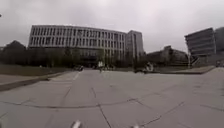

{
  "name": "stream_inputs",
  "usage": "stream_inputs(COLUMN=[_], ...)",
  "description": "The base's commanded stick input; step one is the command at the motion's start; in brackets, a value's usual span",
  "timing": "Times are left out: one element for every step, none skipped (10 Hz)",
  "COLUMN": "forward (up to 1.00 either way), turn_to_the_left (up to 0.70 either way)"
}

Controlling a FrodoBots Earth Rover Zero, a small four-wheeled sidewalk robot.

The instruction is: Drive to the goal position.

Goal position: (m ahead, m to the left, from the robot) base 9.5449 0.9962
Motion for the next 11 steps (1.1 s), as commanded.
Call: stream_inputs(forward=[0.70,0.70,0.70,0.70,0.70,0.70,0.70,0.70,0.70,0.70,0.70], turn_to_the_left=[0.00,0.00,0.00,0.00,0.00,0.00,0.00,0.00,0.00,0.00,0.00])
